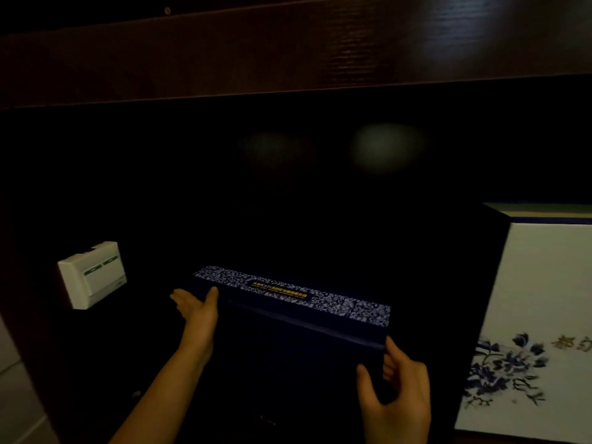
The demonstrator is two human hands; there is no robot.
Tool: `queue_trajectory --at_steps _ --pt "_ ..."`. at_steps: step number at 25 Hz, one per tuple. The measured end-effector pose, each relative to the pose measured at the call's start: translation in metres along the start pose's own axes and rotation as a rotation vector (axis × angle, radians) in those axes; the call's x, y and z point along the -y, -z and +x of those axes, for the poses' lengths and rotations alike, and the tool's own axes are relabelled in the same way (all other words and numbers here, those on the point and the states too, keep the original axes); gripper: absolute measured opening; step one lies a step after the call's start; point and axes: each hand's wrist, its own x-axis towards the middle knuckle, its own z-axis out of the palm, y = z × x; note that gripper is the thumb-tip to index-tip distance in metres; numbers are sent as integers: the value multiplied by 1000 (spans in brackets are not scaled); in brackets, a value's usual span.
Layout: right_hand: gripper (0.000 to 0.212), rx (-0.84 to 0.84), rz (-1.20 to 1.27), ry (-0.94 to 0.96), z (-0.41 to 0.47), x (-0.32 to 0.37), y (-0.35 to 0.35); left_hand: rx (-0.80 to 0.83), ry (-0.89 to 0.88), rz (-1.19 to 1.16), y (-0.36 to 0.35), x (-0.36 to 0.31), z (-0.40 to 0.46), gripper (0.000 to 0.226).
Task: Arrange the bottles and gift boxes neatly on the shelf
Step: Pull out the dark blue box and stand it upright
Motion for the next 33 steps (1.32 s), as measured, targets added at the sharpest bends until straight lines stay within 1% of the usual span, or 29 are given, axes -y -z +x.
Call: queue_trajectory --at_steps 1,2,3,4,5,6,7,8,9,10,11,12,13,14,15,16,17,18,20,22,24,25,27,28,30,31,32,33 --pt "66 30 2 44 -7 -3 7 91 38 -2 -14 4 -19 87" --pt "67 56 43 43 -4 -7 14 190 88 -20 -26 6 -44 96" --pt "68 97 107 -14 7 -11 21 271 146 -51 -35 6 -68 106" --pt "70 159 197 -137 20 -16 25 327 196 -86 -43 3 -91 115" --pt "71 256 293 -294 32 -22 30 363 223 -109 -50 0 -110 124" --pt "69 375 355 -387 44 -28 34 393 222 -129 -57 -4 -124 131" --pt "66 470 350 -385 51 -32 35 410 203 -149 -64 -8 -134 136" --pt "61 519 323 -347 55 -34 34 409 184 -164 -69 -13 -141 138" --pt "56 509 307 -301 57 -35 33 397 166 -167 -73 -18 -146 137" --pt "56 469 300 -270 60 -37 33 380 145 -160 -76 -20 -147 133" --pt "63 441 283 -241 64 -40 34 364 125 -150 -79 -21 -147 129" --pt "77 452 256 -225 72 -43 35 346 118 -142 -79 -20 -147 125" --pt "91 514 218 -237 82 -46 36 326 120 -145 -80 -20 -147 124" --pt "99 621 201 -273 92 -49 35 307 120 -151 -80 -19 -148 124" --pt "97 729 207 -290 97 -50 35 294 116 -155 -81 -18 -148 124" --pt "89 795 220 -293 98 -49 34 287 108 -155 -83 -15 -149 125" --pt "80 802 238 -303 95 -47 32 282 98 -151 -83 -11 -149 126" --pt "74 766 254 -308 90 -45 32 280 94 -145 -83 -9 -148 126" --pt "73 654 256 -299 71 -38 31 303 121 -127 -77 -6 -138 122" --pt "73 495 231 -284 44 -26 30 380 155 -123 -63 -6 -124 112" --pt "70 366 231 -241 11 -5 28 506 132 -102 -44 -10 -102 97" --pt "71 349 234 -227 -4 4 27 581 122 -56 -34 -16 -88 91" --pt "76 405 213 -172 -30 19 23 756 100 117 -16 -32 -58 81" --pt "81 428 164 -106 -41 27 21 853 81 235 -9 -39 -45 79" --pt "83 404 4 94 -56 35 13 1027 48 401 0 -51 -28 83" --pt "81 395 -73 132 -60 37 9 1071 41 423 3 -55 -24 86" --pt "79 422 -106 118 -64 42 7 1074 31 406 7 -58 -24 88" --pt "77 403 -148 116 -67 43 3 1037 12 365 9 -60 -27 88"
